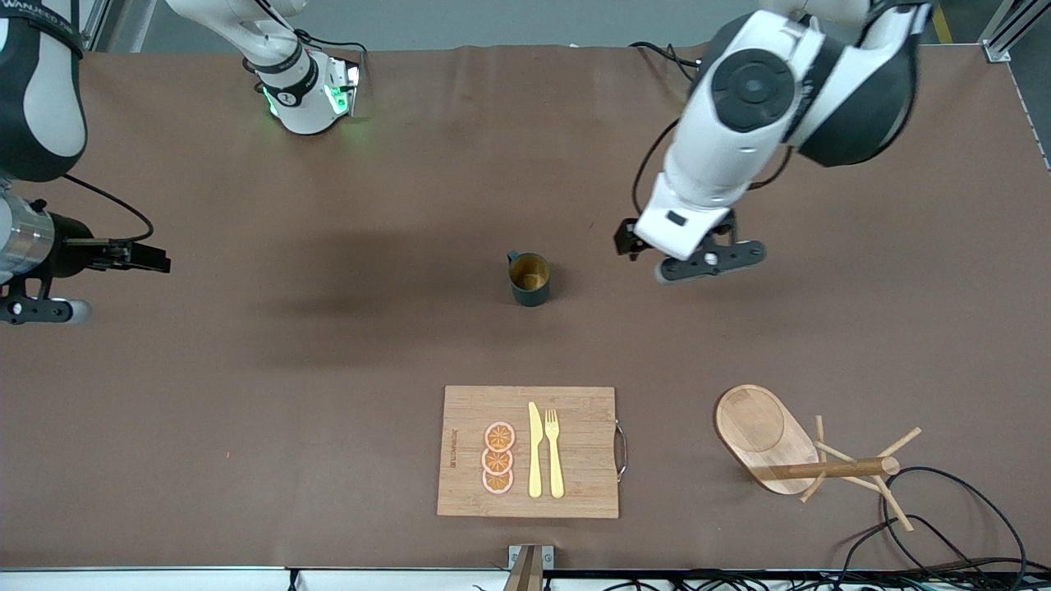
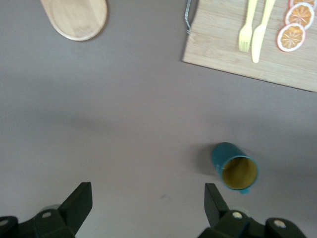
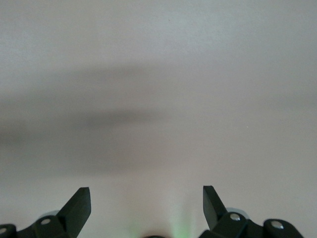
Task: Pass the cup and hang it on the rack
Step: 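Withdraw the right gripper while the left gripper reaches the mug, then lower the left gripper and grasp the mug handle, then lift the mug with the left gripper and carry it toward the rack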
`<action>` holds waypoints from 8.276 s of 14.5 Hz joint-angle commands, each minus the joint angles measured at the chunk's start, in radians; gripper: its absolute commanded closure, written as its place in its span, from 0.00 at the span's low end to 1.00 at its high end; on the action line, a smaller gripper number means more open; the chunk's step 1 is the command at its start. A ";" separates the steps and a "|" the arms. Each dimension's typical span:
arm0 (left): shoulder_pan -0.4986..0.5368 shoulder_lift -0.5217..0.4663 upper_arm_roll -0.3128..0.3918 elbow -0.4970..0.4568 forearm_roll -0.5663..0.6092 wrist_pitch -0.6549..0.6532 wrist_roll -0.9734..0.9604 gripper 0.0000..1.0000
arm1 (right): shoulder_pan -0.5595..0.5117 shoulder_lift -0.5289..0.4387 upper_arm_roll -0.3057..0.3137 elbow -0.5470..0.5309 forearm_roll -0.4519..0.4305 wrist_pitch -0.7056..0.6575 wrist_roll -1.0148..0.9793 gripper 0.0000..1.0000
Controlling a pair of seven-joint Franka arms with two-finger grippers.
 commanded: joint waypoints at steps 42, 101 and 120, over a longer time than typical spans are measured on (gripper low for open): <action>-0.647 0.642 0.043 0.194 0.866 0.146 -1.391 0.10 | -0.048 -0.255 0.021 -0.061 0.022 -0.075 0.045 0.00; 0.189 0.083 0.040 0.269 -0.594 0.258 -0.647 1.00 | -0.039 -0.286 0.030 -0.053 0.023 -0.071 0.039 0.00; 0.585 0.264 0.043 0.260 -1.088 0.045 -0.028 0.99 | -0.030 -0.286 0.030 -0.051 0.022 -0.072 0.039 0.00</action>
